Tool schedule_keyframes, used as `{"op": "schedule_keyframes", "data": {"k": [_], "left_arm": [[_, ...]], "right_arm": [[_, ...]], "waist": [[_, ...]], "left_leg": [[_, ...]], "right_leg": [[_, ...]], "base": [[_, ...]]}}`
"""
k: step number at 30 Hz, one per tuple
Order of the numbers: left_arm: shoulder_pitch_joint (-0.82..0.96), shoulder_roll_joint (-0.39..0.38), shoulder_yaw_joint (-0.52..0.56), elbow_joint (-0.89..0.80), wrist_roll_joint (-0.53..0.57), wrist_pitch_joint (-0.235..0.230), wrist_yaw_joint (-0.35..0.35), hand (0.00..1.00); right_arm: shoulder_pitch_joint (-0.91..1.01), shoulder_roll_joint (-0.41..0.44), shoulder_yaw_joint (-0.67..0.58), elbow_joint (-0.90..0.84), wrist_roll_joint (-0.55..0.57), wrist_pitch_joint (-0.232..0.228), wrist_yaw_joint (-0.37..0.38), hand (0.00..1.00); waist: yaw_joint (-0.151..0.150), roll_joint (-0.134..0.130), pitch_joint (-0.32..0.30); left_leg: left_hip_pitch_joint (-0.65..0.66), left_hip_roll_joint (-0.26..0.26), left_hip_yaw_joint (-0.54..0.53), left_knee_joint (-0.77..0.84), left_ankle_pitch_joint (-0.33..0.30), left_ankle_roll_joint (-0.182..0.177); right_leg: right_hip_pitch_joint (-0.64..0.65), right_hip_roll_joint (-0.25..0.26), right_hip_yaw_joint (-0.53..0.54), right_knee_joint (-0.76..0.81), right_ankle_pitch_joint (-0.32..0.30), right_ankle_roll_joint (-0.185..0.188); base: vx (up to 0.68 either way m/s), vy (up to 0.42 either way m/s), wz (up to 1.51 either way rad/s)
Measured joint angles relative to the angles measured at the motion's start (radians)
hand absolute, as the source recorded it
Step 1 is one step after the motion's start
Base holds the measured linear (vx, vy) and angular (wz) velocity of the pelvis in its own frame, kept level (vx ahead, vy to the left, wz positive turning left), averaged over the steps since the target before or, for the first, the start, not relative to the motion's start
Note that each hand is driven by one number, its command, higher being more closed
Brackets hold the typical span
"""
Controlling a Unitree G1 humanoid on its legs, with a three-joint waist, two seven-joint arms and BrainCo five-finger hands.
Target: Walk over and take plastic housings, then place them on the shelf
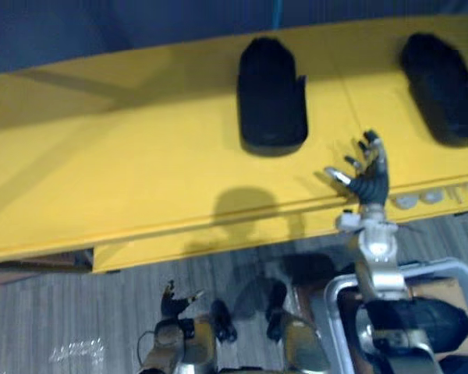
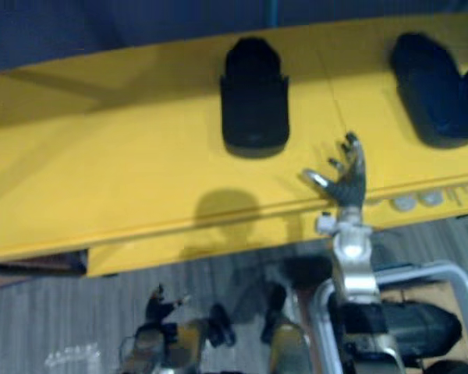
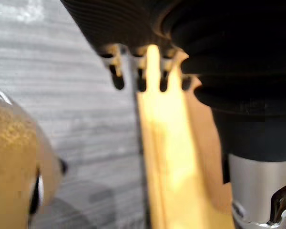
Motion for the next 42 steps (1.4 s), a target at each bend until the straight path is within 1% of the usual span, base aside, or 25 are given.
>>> {"op": "schedule_keyframes", "data": {"k": [1, 3, 5, 7, 8, 9, 10, 11, 12, 13, 14, 16, 17, 19, 23, 26, 28, 30, 31, 32, 36, 39, 40, 41, 42], "left_arm": [[0.01, 0.0, 0.002, 0.0, 0.004, 0.0, -0.001, 0.0], [0.048, -0.001, 0.014, 0.003, 0.036, -0.002, -0.019, 0.0], [0.062, -0.001, 0.019, 0.011, 0.037, -0.002, -0.034, 0.0], [0.085, -0.003, 0.033, 0.011, 0.04, -0.004, -0.048, 0.0], [0.103, -0.002, 0.041, 0.011, 0.055, -0.006, -0.057, 0.0], [0.113, -0.005, 0.065, -0.007, 0.064, -0.022, -0.059, 0.0], [0.116, -0.008, 0.071, -0.012, 0.065, -0.031, -0.058, 0.0], [0.125, -0.014, 0.078, -0.022, 0.065, -0.046, -0.056, 0.0], [0.131, -0.017, 0.077, -0.025, 0.064, -0.049, -0.057, 0.0], [0.14, -0.022, 0.069, -0.022, 0.064, -0.048, -0.058, 0.0], [0.142, -0.022, 0.059, -0.017, 0.064, -0.045, -0.059, 0.0], [0.122, -0.013, 0.033, -0.018, 0.068, -0.045, -0.066, 0.0], [0.107, -0.001, 0.024, -0.017, 0.077, -0.045, -0.066, 0.0], [0.105, 0.01, 0.024, -0.015, 0.078, -0.043, -0.065, 0.0], [0.106, 0.003, 0.022, -0.011, 0.076, -0.048, -0.055, 0.0], [0.111, 0.002, 0.022, -0.01, 0.078, -0.051, -0.038, 0.0], [0.114, 0.001, 0.022, -0.01, 0.079, -0.066, -0.034, 0.0], [0.115, -0.001, 0.014, -0.011, 0.109, -0.087, -0.024, 0.0], [0.116, 0.0, 0.012, -0.011, 0.111, -0.09, -0.023, 0.0], [0.121, 0.0, 0.01, -0.014, 0.115, -0.09, -0.019, 0.0], [0.134, 0.0, 0.004, -0.032, 0.115, -0.09, -0.018, 0.0], [0.135, 0.0, 0.003, -0.035, 0.116, -0.089, -0.018, 0.0], [0.136, 0.002, -0.004, -0.035, 0.116, -0.089, -0.018, 0.0], [0.136, 0.003, -0.005, -0.035, 0.117, -0.088, -0.018, 0.0], [0.135, 0.004, -0.005, -0.035, 0.116, -0.082, -0.018, 0.0]], "right_arm": [[0.018, 0.0, -0.002, 0.0, 0.0, 0.0, 0.009, 0.0], [0.069, 0.001, -0.011, -0.001, 0.001, 0.001, 0.025, 0.0], [0.096, 0.005, -0.03, -0.001, 0.009, 0.005, 0.036, 0.0], [0.107, 0.012, -0.036, -0.001, 0.018, 0.012, 0.037, 0.0], [0.105, 0.022, -0.032, -0.001, 0.019, 0.022, 0.04, 0.0], [0.104, 0.023, -0.015, -0.001, 0.021, 0.026, 0.046, 0.0], [0.103, 0.023, -0.005, -0.001, 0.022, 0.028, 0.055, 0.0], [0.099, 0.025, 0.024, 0.0, 0.035, 0.036, 0.068, 0.0], [0.098, 0.026, 0.036, 0.0, 0.038, 0.041, 0.077, 0.0], [0.102, 0.029, 0.045, -0.001, 0.037, 0.048, 0.082, 0.0], [0.104, 0.035, 0.039, -0.002, 0.037, 0.051, 0.08, 0.0], [0.107, 0.04, 0.004, -0.001, 0.036, 0.051, 0.074, 0.0], [0.107, 0.049, -0.011, -0.001, 0.038, 0.051, 0.068, 0.0], [0.109, 0.057, -0.009, -0.001, 0.04, 0.051, 0.055, 0.0], [0.106, 0.059, -0.008, -0.002, 0.04, 0.034, 0.054, 0.0], [0.107, 0.062, -0.008, -0.002, 0.04, 0.031, 0.055, 0.0], [0.108, 0.063, -0.008, -0.002, 0.05, 0.027, 0.056, 0.0], [0.119, 0.07, -0.008, -0.002, 0.061, 0.023, 0.057, 0.0], [0.123, 0.073, -0.008, -0.002, 0.061, 0.022, 0.058, 0.0], [0.134, 0.084, -0.008, -0.004, 0.071, 0.015, 0.06, 0.0], [0.17, 0.098, -0.007, -0.019, 0.102, 0.015, 0.078, 0.0], [0.187, 0.11, -0.004, -0.044, 0.125, 0.015, 0.081, 0.0], [0.186, 0.109, 0.0, -0.046, 0.127, 0.015, 0.081, 0.0], [0.184, 0.109, 0.003, -0.048, 0.125, 0.012, 0.08, 0.0], [0.185, 0.11, 0.004, -0.049, 0.119, -0.003, 0.075, 0.0]], "waist": [[0.0, 0.001, -0.016], [-0.013, 0.006, -0.071], [-0.016, 0.007, -0.093], [-0.012, 0.001, -0.102], [-0.005, -0.007, -0.106], [0.005, -0.009, -0.107], [0.012, -0.007, -0.107], [0.021, 0.003, -0.109], [0.024, 0.006, -0.109], [0.02, 0.034, -0.126], [0.008, 0.046, -0.135], [-0.018, 0.044, -0.135], [-0.014, 0.015, -0.117], [0.0, -0.012, -0.096], [0.002, -0.005, -0.099], [0.001, -0.001, -0.099], [0.002, 0.0, -0.099], [0.002, 0.003, -0.1], [0.002, 0.003, -0.101], [0.001, 0.003, -0.101], [0.002, 0.003, -0.102], [0.002, 0.003, -0.102], [0.002, 0.002, -0.11], [0.002, 0.002, -0.11], [0.002, 0.004, -0.11]], "left_leg": [[0.017, -0.004, -0.001, -0.012, 0.001, -0.002], [0.075, -0.018, 0.0, -0.064, 0.006, -0.01], [0.1, -0.025, 0.001, -0.08, 0.007, -0.012], [0.109, -0.03, -0.003, -0.064, 0.007, -0.012], [0.089, -0.03, -0.031, -0.002, 0.006, -0.01], [0.048, -0.026, -0.102, 0.098, 0.003, -0.006], [0.026, -0.025, -0.146, 0.15, 0.001, -0.004], [-0.01, -0.021, -0.224, 0.24, -0.006, -0.003], [-0.019, -0.018, -0.249, 0.266, -0.018, -0.009], [-0.007, -0.008, -0.267, 0.252, -0.051, -0.022], [0.013, -0.01, -0.271, 0.198, -0.073, -0.034], [0.029, -0.026, -0.267, 0.058, -0.09, -0.032], [0.022, -0.036, -0.263, 0.022, -0.084, -0.03], [0.015, -0.039, -0.259, 0.021, -0.077, -0.031], [0.026, -0.053, -0.256, -0.009, -0.062, -0.03], [0.027, -0.057, -0.257, -0.025, -0.053, -0.036], [0.041, -0.057, -0.254, -0.03, -0.049, -0.043], [0.049, -0.057, -0.252, -0.034, -0.047, -0.046], [0.054, -0.057, -0.251, -0.038, -0.047, -0.046], [0.062, -0.057, -0.251, -0.042, -0.046, -0.047], [0.074, -0.056, -0.251, -0.045, -0.047, -0.047], [0.066, -0.054, -0.251, -0.044, -0.048, -0.047], [0.041, -0.052, -0.25, -0.039, -0.049, -0.046], [0.034, -0.052, -0.249, -0.038, -0.049, -0.046], [0.02, -0.05, -0.249, -0.031, -0.049, -0.046]], "right_leg": [[0.014, 0.001, 0.001, -0.008, 0.0, 0.0], [0.06, 0.004, 0.004, -0.038, 0.002, 0.003], [0.081, 0.006, 0.012, -0.052, 0.004, 0.007], [0.092, 0.006, 0.038, -0.066, 0.009, 0.015], [0.092, 0.005, 0.069, -0.075, 0.012, 0.019], [0.09, 0.001, 0.102, -0.077, 0.015, 0.022], [0.09, 0.002, 0.119, -0.077, 0.014, 0.022], [0.087, 0.004, 0.162, -0.076, 0.012, 0.014], [0.085, 0.012, 0.178, -0.074, 0.014, 0.014], [0.073, 0.032, 0.197, -0.069, 0.019, 0.017], [0.061, 0.038, 0.2, -0.069, 0.024, 0.021], [0.012, 0.036, 0.187, -0.067, 0.042, 0.031], [-0.016, 0.029, 0.186, -0.065, 0.053, 0.025], [-0.025, 0.027, 0.186, -0.065, 0.064, 0.027], [-0.022, 0.015, 0.185, -0.062, 0.067, 0.032], [-0.028, 0.011, 0.181, -0.063, 0.067, 0.032], [-0.022, 0.011, 0.18, -0.063, 0.067, 0.032], [-0.015, 0.01, 0.175, -0.063, 0.067, 0.032], [-0.012, 0.01, 0.175, -0.063, 0.067, 0.032], [-0.005, 0.009, 0.174, -0.063, 0.066, 0.032], [0.015, 0.008, 0.168, -0.063, 0.06, 0.034], [0.011, 0.009, 0.164, -0.064, 0.059, 0.033], [-0.011, 0.009, 0.163, -0.063, 0.054, 0.025], [-0.019, 0.009, 0.163, -0.061, 0.054, 0.024], [-0.03, 0.009, 0.162, -0.06, 0.055, 0.024]], "base": [[0.2, 0.043, -0.11], [0.14, 0.051, -0.09], [0.07, 0.073, -0.13], [0.0, 0.055, -0.33], [-0.06, -0.001, -0.57], [-0.08, -0.009, -0.66], [-0.11, 0.036, -0.84], [-0.1, 0.07, -0.81], [-0.11, 0.092, -0.96], [-0.07, 0.094, -0.59], [-0.06, 0.092, -0.34], [-0.08, 0.092, 0.17], [-0.1, 0.068, 0.15], [-0.1, 0.019, -0.01], [-0.04, 0.023, 0.02], [0.0, 0.005, 0.03], [0.0, 0.0, 0.0], [0.0, 0.0, 0.0], [0.0, 0.0, 0.0], [0.0, 0.0, 0.0], [-0.05, -0.01, 0.03], [-0.05, -0.023, 0.03], [-0.05, -0.031, 0.01], [-0.04, -0.03, 0.03], [0.0, 0.0, 0.0]]}}
